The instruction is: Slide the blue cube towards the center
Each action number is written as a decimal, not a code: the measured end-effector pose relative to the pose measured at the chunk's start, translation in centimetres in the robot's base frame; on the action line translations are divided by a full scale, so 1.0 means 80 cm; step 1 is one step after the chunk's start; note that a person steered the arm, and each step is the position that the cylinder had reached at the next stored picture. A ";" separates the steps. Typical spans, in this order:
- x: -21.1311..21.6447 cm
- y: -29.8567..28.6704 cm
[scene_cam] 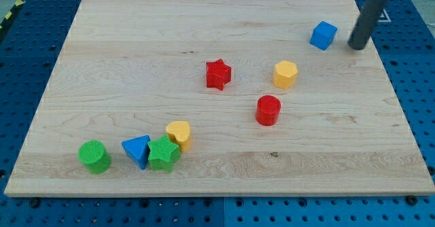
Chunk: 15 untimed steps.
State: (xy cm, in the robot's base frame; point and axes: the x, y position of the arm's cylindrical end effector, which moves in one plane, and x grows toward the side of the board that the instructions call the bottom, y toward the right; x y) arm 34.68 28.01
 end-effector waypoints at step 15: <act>-0.025 -0.192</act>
State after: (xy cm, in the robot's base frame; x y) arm 32.71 12.64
